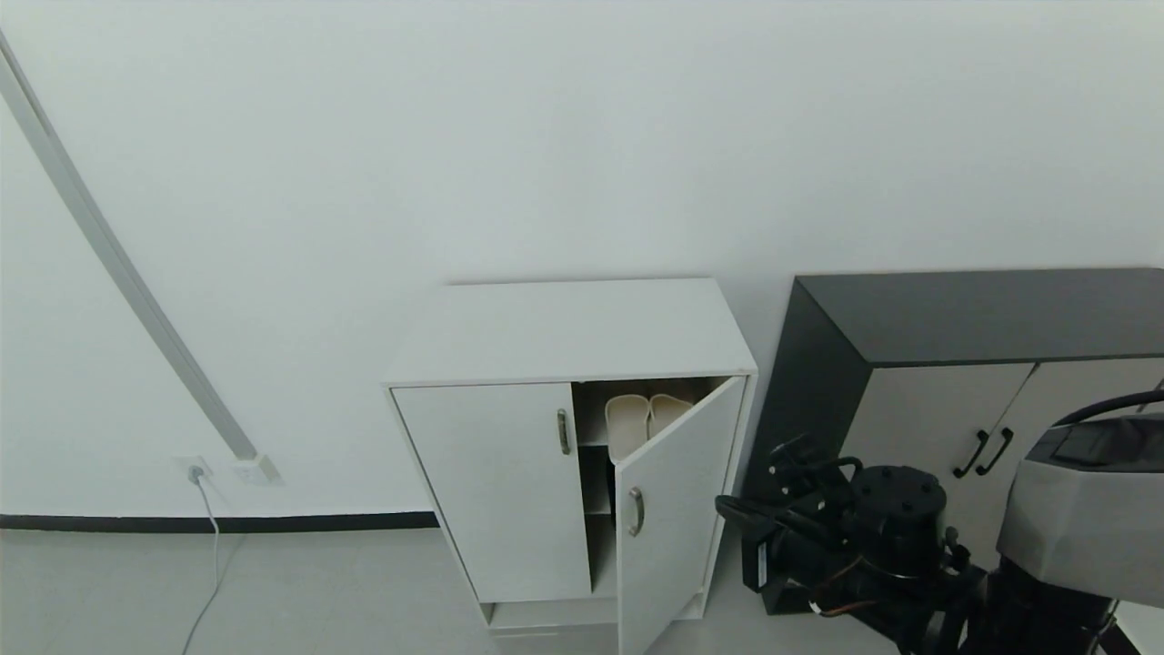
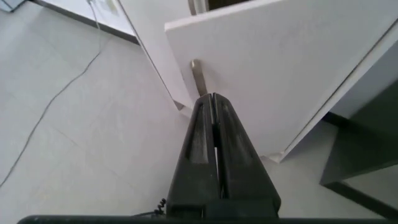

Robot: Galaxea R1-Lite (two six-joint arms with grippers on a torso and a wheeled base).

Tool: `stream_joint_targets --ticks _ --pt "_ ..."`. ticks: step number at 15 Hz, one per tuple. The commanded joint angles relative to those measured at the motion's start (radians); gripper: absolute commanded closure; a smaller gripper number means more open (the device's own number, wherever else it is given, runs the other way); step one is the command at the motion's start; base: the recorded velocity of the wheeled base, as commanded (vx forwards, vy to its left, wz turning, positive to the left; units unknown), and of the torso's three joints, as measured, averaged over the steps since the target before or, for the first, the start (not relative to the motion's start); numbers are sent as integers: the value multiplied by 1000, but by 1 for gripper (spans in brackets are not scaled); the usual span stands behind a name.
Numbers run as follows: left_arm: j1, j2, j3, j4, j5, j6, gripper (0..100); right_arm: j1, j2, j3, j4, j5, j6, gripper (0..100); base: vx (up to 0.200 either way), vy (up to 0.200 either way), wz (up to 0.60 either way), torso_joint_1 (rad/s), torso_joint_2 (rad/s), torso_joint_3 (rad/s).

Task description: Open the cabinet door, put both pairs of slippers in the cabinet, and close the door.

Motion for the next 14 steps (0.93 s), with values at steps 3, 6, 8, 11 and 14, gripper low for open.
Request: stream_joint_targets --ticks 3,6,8,11,14 --pt "0 0 0 0 -1 0 100 30 5 136 -85 1 -2 100 200 0 0 -1 1 4" --pt "0 0 0 0 0 0 100 32 17 164 -85 1 0 100 133 0 0 5 2 -2" --pt "0 0 0 0 -1 0 100 32 43 135 -85 0 1 100 0 0 0 0 0 0" --pt "0 0 0 0 0 -1 100 29 86 80 -85 -9 1 100 0 0 0 0 0 0" --pt "0 0 0 0 0 -1 100 19 97 1 18 -45 1 100 0 0 0 0 0 0"
